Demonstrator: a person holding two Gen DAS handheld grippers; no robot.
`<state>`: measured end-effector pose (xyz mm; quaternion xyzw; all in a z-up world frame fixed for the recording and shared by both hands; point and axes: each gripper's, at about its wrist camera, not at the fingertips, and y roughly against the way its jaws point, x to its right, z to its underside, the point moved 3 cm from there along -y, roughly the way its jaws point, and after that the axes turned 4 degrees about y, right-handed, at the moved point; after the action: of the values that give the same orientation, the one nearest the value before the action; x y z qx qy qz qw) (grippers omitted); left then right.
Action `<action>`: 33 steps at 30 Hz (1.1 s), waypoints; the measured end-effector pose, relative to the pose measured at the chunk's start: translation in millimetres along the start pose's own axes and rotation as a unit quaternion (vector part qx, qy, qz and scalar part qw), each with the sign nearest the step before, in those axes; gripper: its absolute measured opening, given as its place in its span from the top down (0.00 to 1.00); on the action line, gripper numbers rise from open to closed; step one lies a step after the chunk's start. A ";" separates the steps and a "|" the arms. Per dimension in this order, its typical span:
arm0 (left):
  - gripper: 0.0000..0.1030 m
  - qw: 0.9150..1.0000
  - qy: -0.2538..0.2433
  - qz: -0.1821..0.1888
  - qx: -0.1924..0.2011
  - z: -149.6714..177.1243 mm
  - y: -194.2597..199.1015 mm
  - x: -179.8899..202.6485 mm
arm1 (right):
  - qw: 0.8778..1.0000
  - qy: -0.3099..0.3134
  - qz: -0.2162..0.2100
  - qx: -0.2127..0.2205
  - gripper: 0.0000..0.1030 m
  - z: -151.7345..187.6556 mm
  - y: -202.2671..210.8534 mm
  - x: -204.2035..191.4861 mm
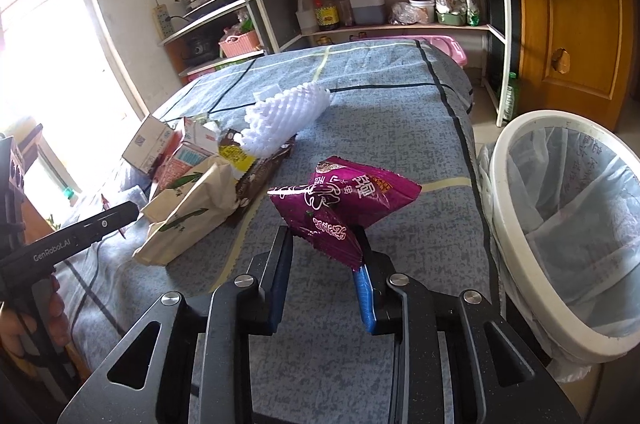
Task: Collect trash
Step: 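Carry the snack bag and red cup to the white bin and release both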
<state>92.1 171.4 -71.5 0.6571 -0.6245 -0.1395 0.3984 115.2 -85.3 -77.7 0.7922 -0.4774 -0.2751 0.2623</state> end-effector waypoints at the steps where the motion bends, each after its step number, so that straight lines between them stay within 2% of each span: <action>1: 0.57 1.000 0.001 0.002 0.001 1.1 2.9 1.0 | 1.000 0.001 -0.002 -0.001 0.71 0.7 0.1 -0.9; 11: 0.57 0.999 -0.025 0.015 0.019 4.3 35.2 22.6 | 1.000 0.009 -0.010 0.020 0.71 -0.9 24.4 -6.3; 19: 0.57 0.996 -0.062 0.048 0.043 -6.6 58.8 66.4 | 0.999 -0.002 0.005 0.049 0.71 -7.0 55.8 11.0; 33: 0.57 0.986 -0.120 0.115 0.022 -9.3 32.0 164.0 | 0.994 -0.037 0.073 0.067 0.71 -9.5 97.1 80.0</action>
<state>105.4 24.9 8.3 0.5684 -0.7419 -0.1565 0.3194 93.8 -195.5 -20.0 0.7606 -0.5604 -0.2517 0.2102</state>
